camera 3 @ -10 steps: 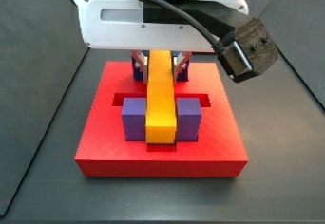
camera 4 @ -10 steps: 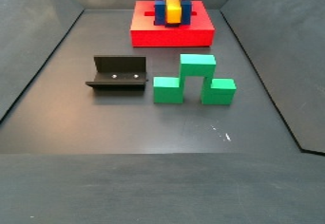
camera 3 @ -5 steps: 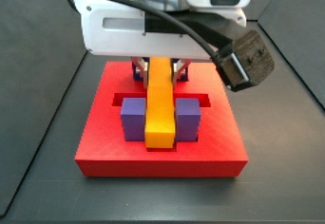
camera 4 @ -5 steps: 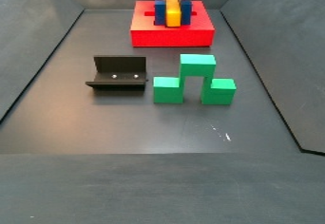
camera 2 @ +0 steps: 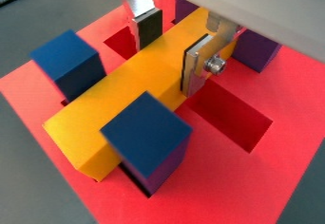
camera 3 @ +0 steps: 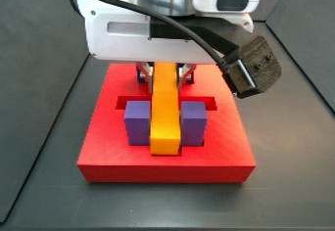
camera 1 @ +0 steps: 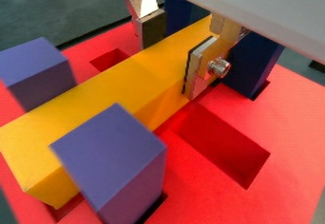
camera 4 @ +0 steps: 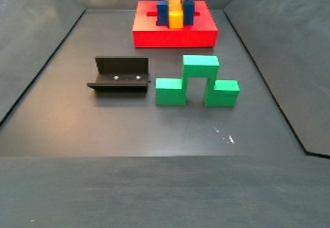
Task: Pick up the yellow object. Move up. Move to above the board. Insert the yellow object.
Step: Insert the yellow object.
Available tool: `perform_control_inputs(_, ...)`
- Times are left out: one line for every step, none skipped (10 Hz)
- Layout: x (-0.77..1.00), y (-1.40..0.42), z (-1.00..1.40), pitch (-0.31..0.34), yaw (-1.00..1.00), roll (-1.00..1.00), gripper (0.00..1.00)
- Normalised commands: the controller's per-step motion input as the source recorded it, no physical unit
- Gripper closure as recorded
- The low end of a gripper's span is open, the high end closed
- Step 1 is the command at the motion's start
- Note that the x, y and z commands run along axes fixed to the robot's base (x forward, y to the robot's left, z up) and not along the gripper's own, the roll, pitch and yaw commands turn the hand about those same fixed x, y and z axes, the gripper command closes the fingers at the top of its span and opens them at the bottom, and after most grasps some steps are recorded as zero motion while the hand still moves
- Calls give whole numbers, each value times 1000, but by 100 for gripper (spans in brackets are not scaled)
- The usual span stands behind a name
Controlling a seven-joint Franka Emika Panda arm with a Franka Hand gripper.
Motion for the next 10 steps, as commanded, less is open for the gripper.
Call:
perform_control_inputs(120, -34, -77, 20, 0, 104, 100)
perform_control_inputs(106, 37, -97, 16, 0, 93, 100)
perform_control_inputs(49, 166, -169, 3, -34, 49, 100)
perform_control_inputs(63, 194, -143, 10, -34, 47, 100)
perform_control_inputs(109, 234, -114, 27, -26, 54, 100)
perform_control_inputs(0, 34, -240, 0, 0, 51, 100)
perform_control_inputs(0, -57, -334, 0, 0, 6, 100)
perform_control_inputs(0, -120, -340, 0, 37, 0, 100)
perform_control_inputs(0, -46, -354, -11, 0, 0, 100)
perform_control_inputs(0, 0, -186, 0, 0, -4, 100)
